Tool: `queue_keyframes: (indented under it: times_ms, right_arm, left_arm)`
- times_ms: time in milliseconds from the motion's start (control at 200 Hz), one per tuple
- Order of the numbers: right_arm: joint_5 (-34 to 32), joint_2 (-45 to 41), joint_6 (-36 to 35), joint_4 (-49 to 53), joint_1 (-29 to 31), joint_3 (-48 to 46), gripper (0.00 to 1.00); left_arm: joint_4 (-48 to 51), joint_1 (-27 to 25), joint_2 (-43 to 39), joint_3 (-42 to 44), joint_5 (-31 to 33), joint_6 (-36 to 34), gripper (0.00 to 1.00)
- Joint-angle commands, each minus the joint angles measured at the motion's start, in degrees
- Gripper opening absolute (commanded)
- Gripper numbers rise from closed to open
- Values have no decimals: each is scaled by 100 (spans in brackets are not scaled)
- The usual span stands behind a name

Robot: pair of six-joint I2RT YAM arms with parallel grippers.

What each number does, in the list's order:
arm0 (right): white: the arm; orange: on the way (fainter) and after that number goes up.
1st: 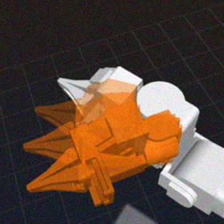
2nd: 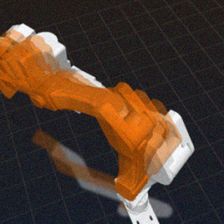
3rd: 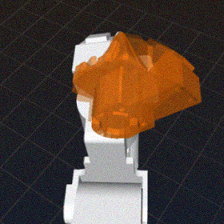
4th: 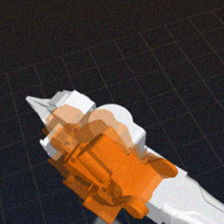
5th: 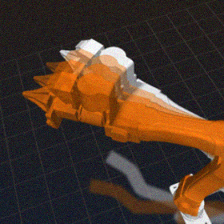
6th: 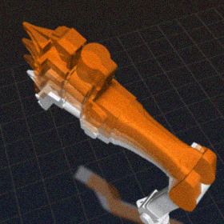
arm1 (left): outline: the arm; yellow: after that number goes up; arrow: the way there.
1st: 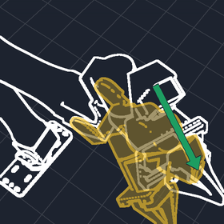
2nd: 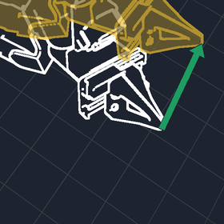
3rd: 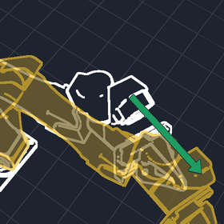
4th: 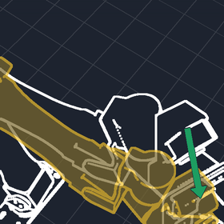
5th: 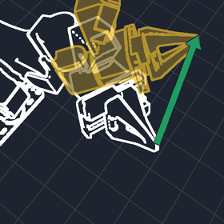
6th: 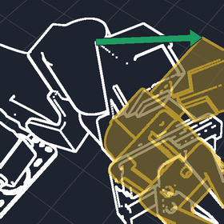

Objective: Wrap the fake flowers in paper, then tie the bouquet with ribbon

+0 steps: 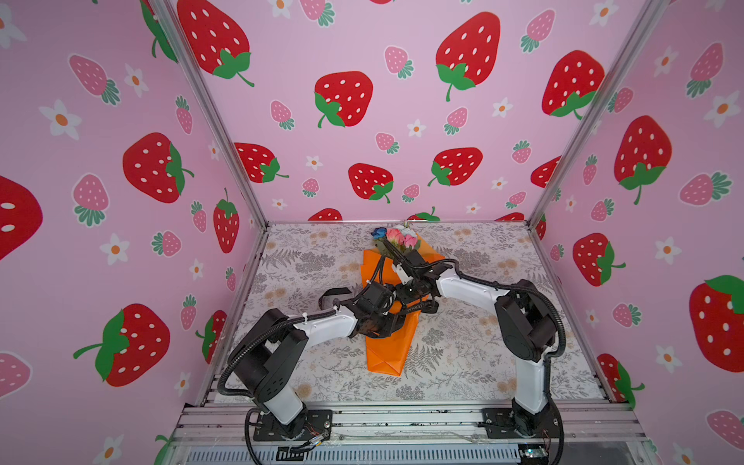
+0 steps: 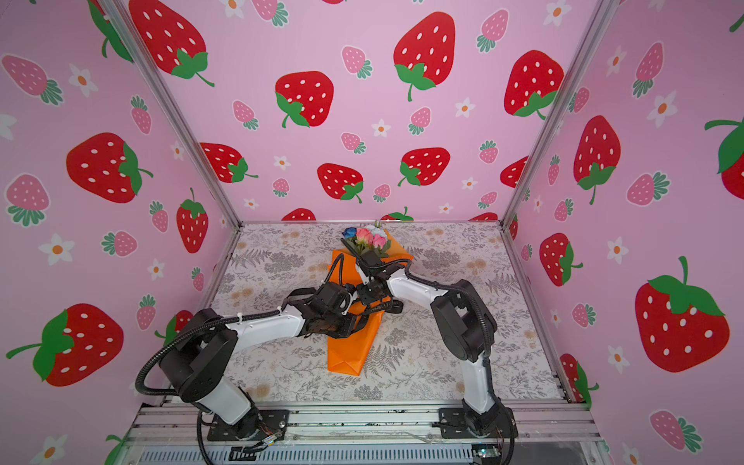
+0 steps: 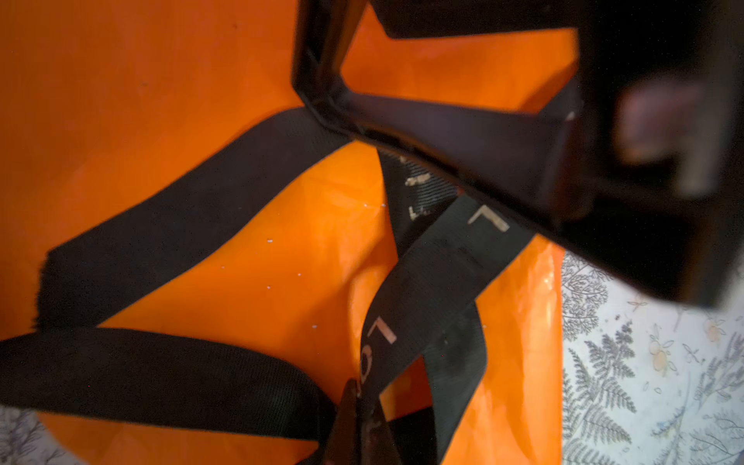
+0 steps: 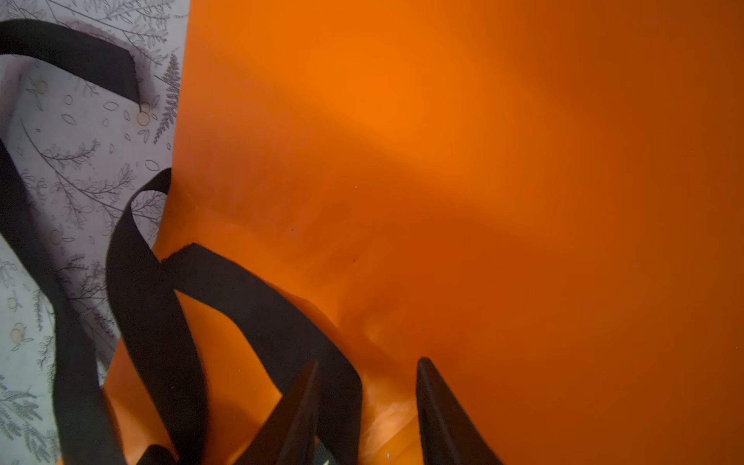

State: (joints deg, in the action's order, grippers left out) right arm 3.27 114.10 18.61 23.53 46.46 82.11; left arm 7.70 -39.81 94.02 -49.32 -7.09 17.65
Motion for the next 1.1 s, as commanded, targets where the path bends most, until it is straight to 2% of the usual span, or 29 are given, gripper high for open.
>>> queue_keyframes:
  times_ms: [0,205,370,615,760,855,970,1096]
  right_arm:
    - [189,276,-97,65,281,-166,41]
    - [489,240,-29,-144,302,-401,40]
    - [653,-72,-9,-313,302,-774,44]
    - [227,-142,34,-430,333,-1091,45]
    - [-222,12,108,-433,390,-1044,37]
    - [-441,47,108,-428,427,-994,29]
    - [-555,59,73,-428,440,-881,15]
    - [-506,-11,61,-420,443,-760,9]
  left_arm:
    - [-589,-79,-85,-158,-169,-133,0]
    - [-595,-71,-89,-148,-109,36,0]
    - [-600,-78,-111,-100,-111,104,0]
    - [-663,-72,-89,-41,-110,158,0]
    - [-579,-75,-167,-29,-182,196,0]
    - [-500,-71,-249,25,-177,293,0]
    - [-432,-76,-351,120,-168,466,0]
    - [-322,-73,-434,172,-113,636,4]
